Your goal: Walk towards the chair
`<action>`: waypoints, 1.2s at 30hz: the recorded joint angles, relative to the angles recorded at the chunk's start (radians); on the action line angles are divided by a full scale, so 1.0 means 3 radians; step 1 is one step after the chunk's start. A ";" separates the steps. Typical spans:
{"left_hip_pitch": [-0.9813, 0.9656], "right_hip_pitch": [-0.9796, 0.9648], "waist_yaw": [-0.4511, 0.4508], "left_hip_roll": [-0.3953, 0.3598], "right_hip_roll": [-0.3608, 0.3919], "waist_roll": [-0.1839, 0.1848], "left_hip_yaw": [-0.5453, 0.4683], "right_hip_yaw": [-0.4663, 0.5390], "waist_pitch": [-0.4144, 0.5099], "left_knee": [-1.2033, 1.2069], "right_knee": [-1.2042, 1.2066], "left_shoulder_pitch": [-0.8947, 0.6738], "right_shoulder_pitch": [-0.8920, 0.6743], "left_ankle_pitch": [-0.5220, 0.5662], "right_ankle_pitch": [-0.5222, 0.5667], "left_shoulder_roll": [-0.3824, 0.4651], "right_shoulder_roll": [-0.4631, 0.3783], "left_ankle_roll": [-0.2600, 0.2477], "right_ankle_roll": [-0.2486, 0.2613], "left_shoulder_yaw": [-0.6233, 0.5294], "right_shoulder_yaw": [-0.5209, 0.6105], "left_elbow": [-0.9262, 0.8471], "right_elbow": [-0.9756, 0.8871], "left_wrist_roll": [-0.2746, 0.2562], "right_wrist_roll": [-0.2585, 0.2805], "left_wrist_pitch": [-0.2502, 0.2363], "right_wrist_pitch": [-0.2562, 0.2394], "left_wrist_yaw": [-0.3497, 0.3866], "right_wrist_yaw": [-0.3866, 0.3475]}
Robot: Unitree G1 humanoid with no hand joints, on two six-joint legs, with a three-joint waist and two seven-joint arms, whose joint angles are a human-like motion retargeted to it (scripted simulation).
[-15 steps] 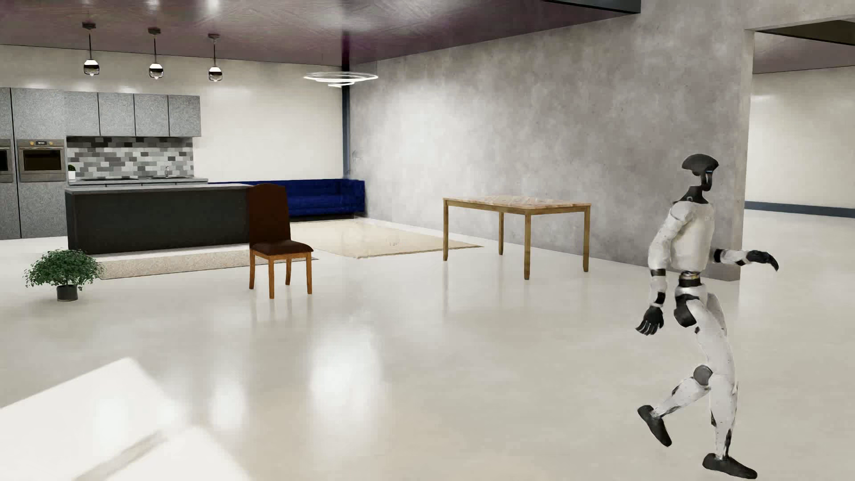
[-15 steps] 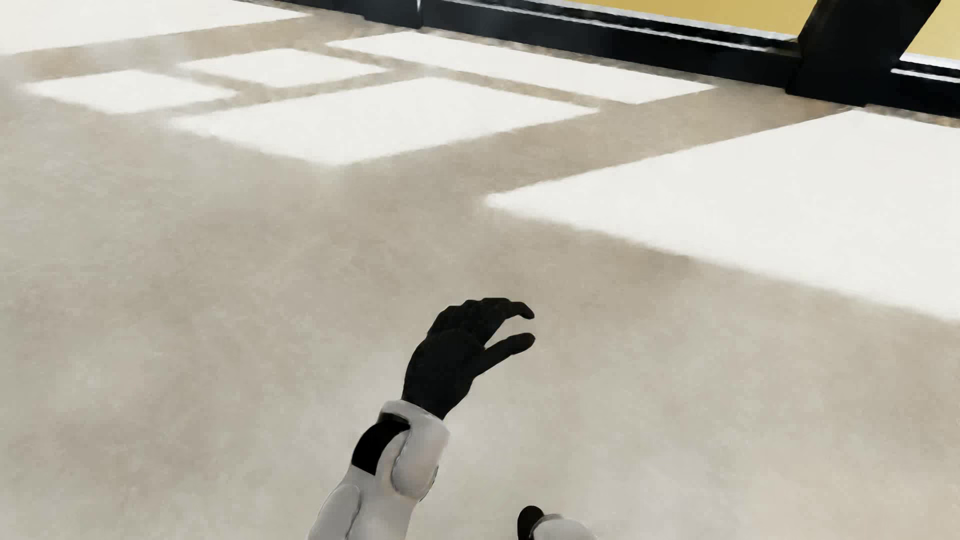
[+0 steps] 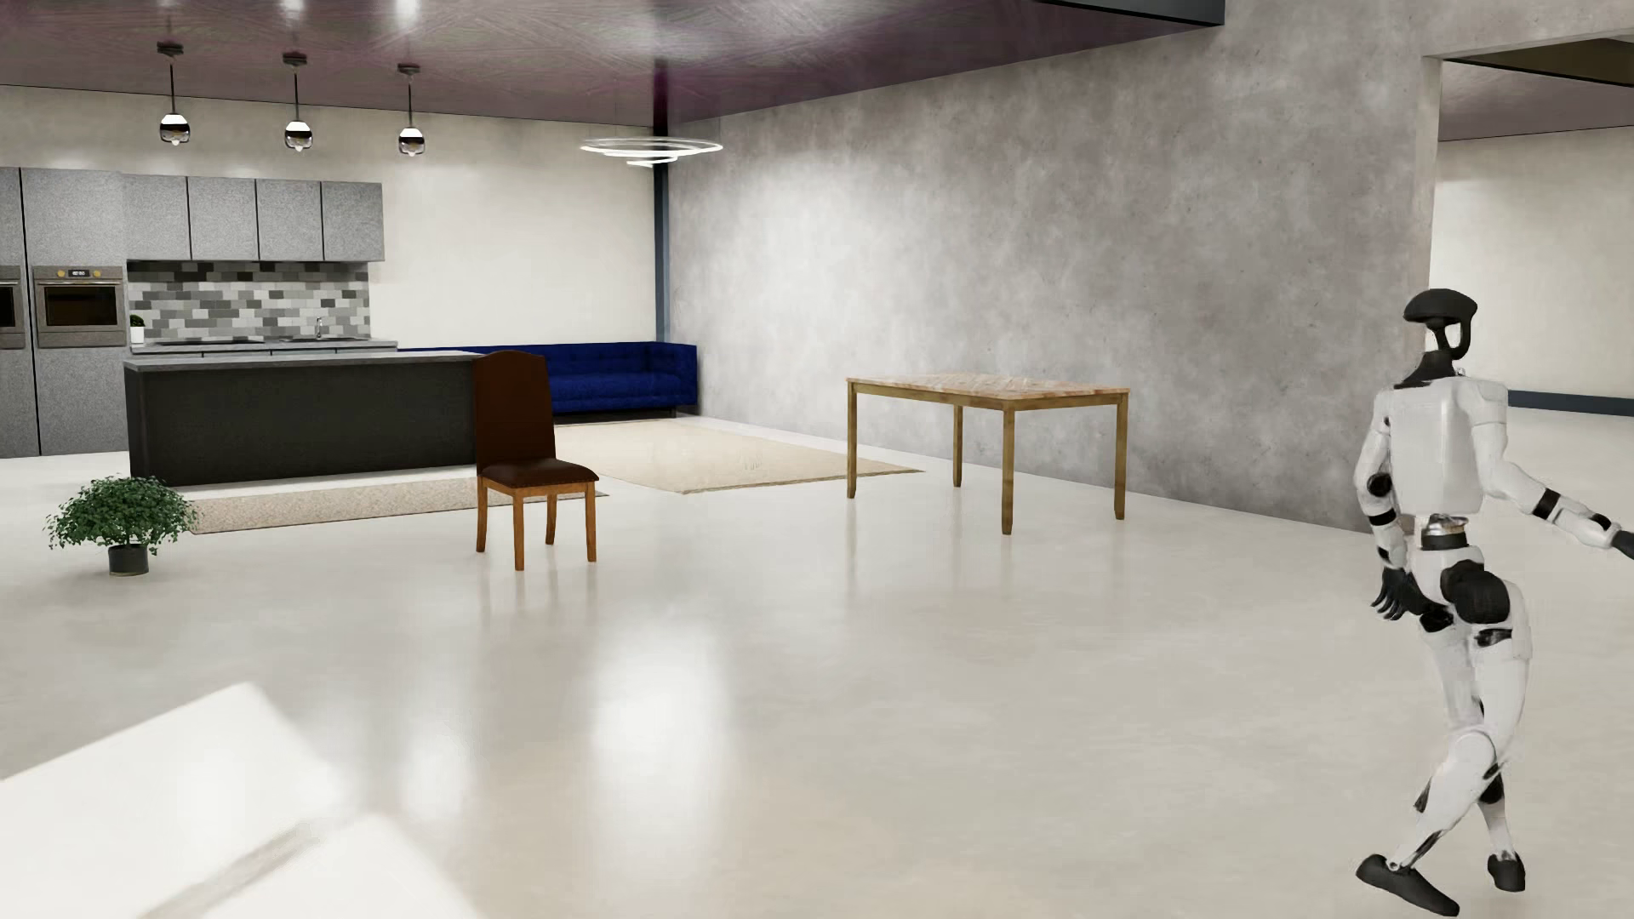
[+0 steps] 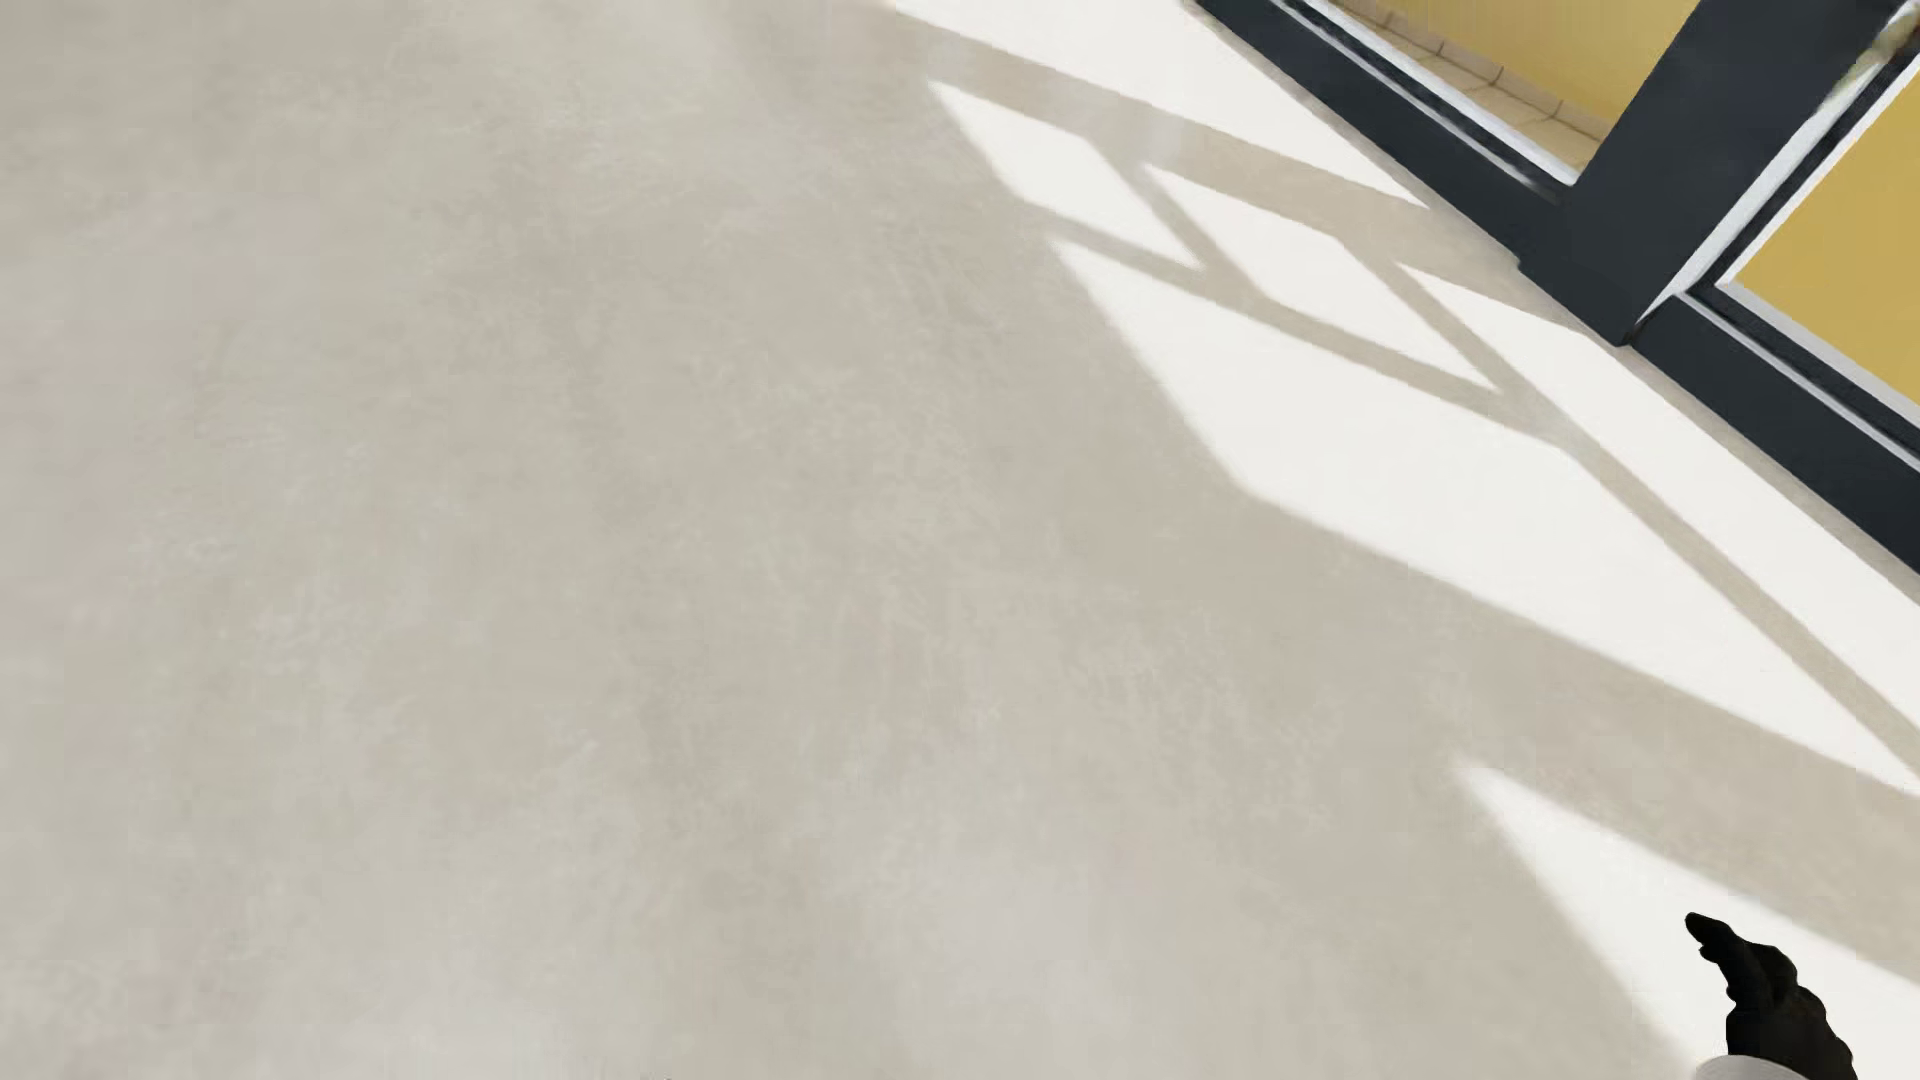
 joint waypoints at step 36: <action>-0.1371 0.0574 0.0125 -0.0792 0.0101 -0.0037 -0.2481 0.0890 0.0339 -0.0010 -0.0315 0.0269 -0.0087 0.1138 0.0023 -0.0644 0.0514 -0.0324 -0.0093 0.0323 0.1340 -0.0133 0.0015 -0.0367 -0.0676 0.0419 -0.0013 -0.0153 0.0691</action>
